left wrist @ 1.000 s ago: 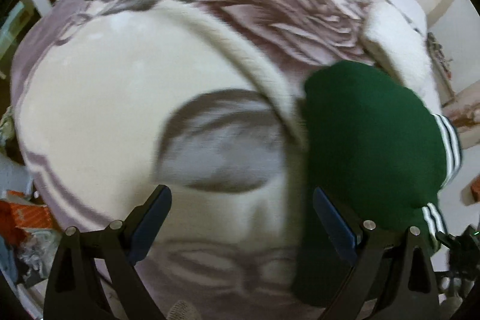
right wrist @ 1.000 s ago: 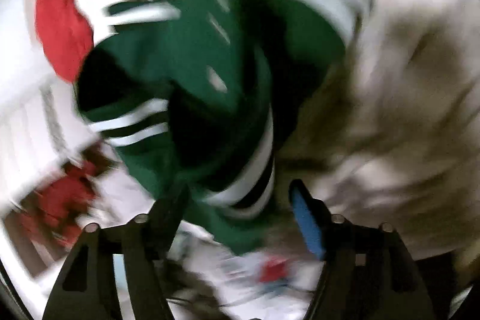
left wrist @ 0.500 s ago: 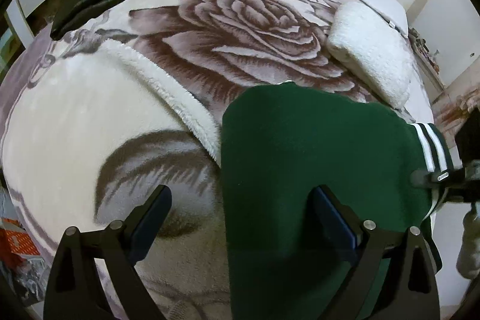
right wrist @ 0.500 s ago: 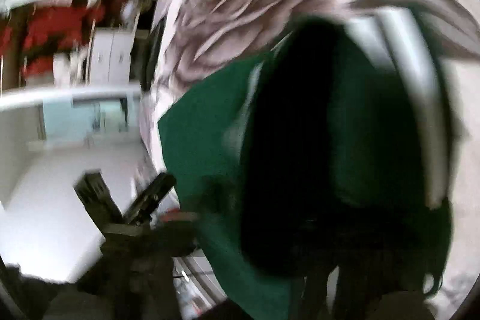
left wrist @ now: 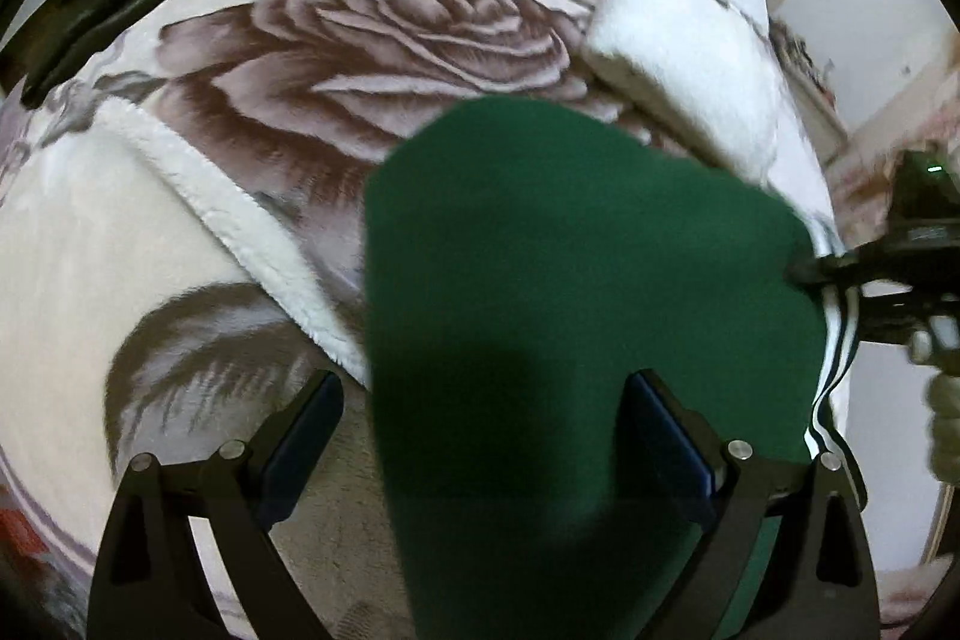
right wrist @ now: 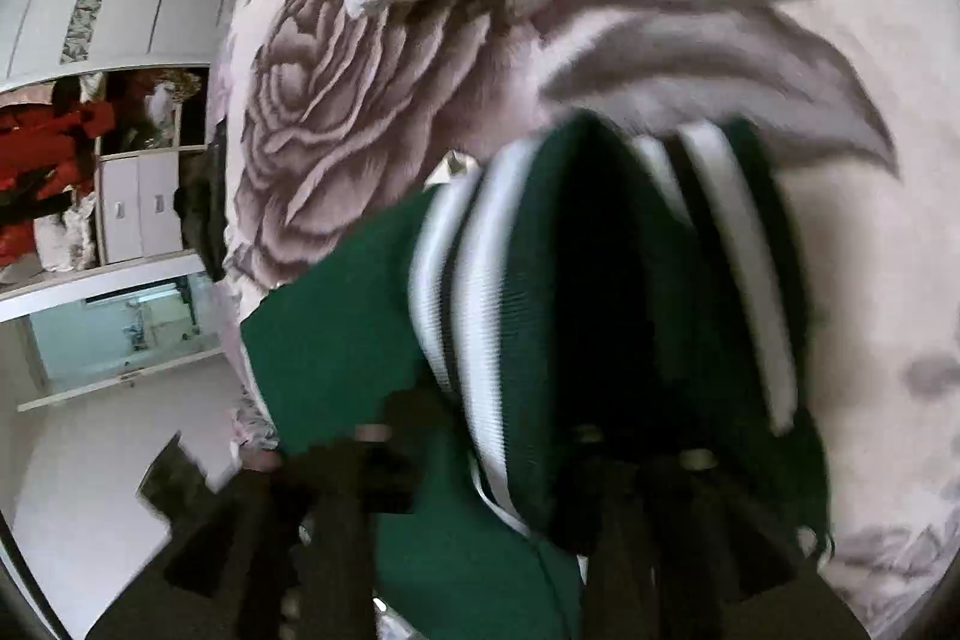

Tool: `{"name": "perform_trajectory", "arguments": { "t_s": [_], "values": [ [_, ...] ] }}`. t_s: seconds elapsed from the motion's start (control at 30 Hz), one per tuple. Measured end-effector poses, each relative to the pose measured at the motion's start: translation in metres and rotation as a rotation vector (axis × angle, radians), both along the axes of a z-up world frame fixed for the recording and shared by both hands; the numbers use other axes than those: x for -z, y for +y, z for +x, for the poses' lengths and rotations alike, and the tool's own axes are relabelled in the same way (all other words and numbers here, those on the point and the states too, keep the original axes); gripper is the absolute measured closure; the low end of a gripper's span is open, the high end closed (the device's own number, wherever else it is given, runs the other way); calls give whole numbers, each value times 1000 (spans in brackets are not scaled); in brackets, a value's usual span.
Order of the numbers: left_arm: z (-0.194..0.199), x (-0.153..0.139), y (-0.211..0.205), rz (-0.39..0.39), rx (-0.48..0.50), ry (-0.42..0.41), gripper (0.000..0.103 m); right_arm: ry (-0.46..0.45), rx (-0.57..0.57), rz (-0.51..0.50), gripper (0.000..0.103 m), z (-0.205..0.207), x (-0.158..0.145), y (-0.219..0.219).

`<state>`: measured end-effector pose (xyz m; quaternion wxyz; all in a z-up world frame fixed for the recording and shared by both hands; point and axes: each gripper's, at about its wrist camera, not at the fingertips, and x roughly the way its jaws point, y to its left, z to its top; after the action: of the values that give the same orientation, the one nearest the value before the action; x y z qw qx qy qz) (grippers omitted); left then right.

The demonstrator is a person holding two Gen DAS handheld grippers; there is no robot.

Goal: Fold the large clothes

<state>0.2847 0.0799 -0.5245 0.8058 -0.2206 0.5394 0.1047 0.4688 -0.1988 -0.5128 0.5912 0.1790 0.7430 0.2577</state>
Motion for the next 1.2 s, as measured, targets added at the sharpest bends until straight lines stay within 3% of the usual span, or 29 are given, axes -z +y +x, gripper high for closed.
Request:
{"name": "perform_trajectory", "arguments": {
  "t_s": [0.03,0.1,0.23,0.3,0.33,0.37,0.4,0.53,0.6,0.67,0.73,0.77,0.83,0.87,1.0,1.07,1.1,1.13,1.2],
  "values": [
    [-1,1,-2,11,10,4,6,-19,-8,13,48,-11,-8,-9],
    [-6,3,-5,23,24,10,6,-9,-21,41,42,-35,-17,-30],
    [-16,8,0,-29,-21,13,6,90,-74,-6,41,-96,-2,-67],
    [-17,8,0,-34,-34,20,6,56,-83,-13,41,-112,5,-66],
    [-17,8,-2,-27,-37,23,6,21,-77,-23,52,-118,4,-64],
    [-17,6,-3,-17,-39,24,6,-6,-83,-33,74,-121,2,-59],
    [-17,3,-5,-6,-36,22,6,1,-88,-35,102,-123,3,-53],
    [-14,-9,-6,38,-17,7,6,-134,-63,-74,103,-125,-31,-34],
    [-14,-16,-4,60,-16,-4,6,-202,24,-61,103,-117,-62,-49],
    [-13,-22,1,62,-21,-18,6,-225,59,-30,103,-103,-86,-62],
    [-13,-27,7,67,-38,-27,6,-228,30,-23,102,-91,-92,-61],
    [-13,-29,10,76,-51,-30,6,-206,0,-20,98,-84,-88,-59],
    [-12,-33,14,109,-77,-30,6,-164,-9,27,55,-73,-77,-57],
    [-13,-34,18,125,-95,-30,6,-141,-3,50,21,-67,-68,-54],
    [-11,-28,32,123,-140,-7,6,-3,-3,141,17,-43,-10,-23],
    [-12,-26,36,103,-154,-8,6,12,7,155,34,-35,7,-4],
    [-12,-25,36,96,-156,-8,6,-2,-5,142,91,-32,10,5],
    [-13,-26,35,92,-155,-10,6,-4,-27,126,97,-30,8,16],
    [-14,-26,33,86,-148,-12,6,-95,-36,96,97,-22,-16,31]
  ]
}}
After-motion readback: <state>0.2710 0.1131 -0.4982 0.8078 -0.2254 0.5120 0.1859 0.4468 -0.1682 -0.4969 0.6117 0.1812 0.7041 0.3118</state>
